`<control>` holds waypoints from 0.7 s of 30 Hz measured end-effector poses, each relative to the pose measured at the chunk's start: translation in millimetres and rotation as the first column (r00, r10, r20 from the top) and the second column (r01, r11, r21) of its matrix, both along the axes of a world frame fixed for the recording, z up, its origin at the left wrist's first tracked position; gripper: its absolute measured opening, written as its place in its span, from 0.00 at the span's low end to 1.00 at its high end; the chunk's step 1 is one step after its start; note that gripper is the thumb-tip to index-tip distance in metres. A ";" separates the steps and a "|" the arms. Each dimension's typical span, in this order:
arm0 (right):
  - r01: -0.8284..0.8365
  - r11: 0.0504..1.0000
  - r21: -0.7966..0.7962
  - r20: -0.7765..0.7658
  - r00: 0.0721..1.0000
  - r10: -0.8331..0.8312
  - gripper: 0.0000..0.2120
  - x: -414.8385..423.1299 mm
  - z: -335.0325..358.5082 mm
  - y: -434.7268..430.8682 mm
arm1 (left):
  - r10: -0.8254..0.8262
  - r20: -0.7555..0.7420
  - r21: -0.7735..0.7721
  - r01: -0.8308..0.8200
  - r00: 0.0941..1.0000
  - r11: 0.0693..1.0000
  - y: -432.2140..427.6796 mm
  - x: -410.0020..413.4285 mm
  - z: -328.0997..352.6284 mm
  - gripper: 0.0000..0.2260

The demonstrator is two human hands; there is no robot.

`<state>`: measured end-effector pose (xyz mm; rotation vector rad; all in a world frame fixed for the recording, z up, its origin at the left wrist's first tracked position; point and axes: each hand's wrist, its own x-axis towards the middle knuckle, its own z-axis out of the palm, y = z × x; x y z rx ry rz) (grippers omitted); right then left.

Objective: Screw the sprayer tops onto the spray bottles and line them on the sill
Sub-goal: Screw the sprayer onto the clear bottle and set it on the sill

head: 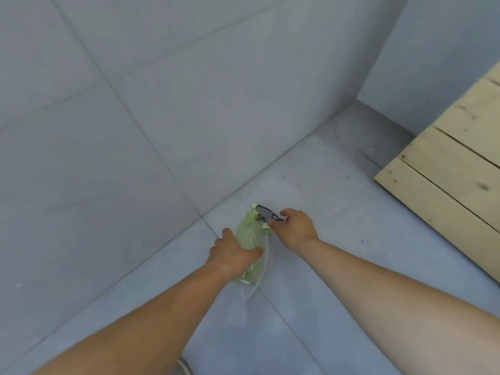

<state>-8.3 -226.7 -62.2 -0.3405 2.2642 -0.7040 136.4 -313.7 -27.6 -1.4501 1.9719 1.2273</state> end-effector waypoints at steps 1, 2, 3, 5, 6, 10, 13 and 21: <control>-0.016 1.000 0.023 -0.025 1.000 0.016 0.31 -0.5 -3.1 -3.1 | 0.003 -0.002 0.024 -0.003 1.000 1.000 -0.8 0.4 -4.0 0.41; -0.024 0.999 0.036 -0.041 0.999 0.026 0.32 -1.3 -5.8 -6.3 | 0.015 -0.004 0.051 -0.015 1.000 0.999 -1.6 0.9 -6.4 0.40; -0.024 0.999 0.041 -0.050 0.998 0.026 0.33 -2.4 -6.9 -8.8 | 0.035 -0.004 0.076 -0.034 0.999 0.997 -2.7 1.9 -8.2 0.39; -0.024 0.999 0.047 -0.057 0.998 0.026 0.31 -5.4 -10.1 -13.0 | 0.081 0.004 0.118 -0.081 0.997 0.990 -4.8 5.4 -10.4 0.34; -0.030 0.998 0.049 -0.052 0.998 0.033 0.28 -7.0 -10.6 -14.0 | 0.100 0.004 0.136 -0.100 0.995 0.986 -5.5 7.0 -10.2 0.32; -0.025 0.999 0.034 -0.028 0.999 0.026 0.19 -8.6 -12.3 -16.7 | 0.159 -0.014 0.178 -0.154 0.987 0.972 -8.2 14.1 -8.6 0.25; 0.003 1.000 0.021 0.027 1.000 -0.003 0.12 -4.7 -8.2 -20.0 | 0.196 -0.029 0.196 -0.187 0.980 0.963 -8.6 18.9 -6.7 0.23; 0.131 0.987 -0.098 0.188 0.976 -0.110 0.11 3.7 -1.5 -13.1 | 0.244 -0.098 0.256 -0.212 0.965 0.943 -7.7 23.4 4.6 0.25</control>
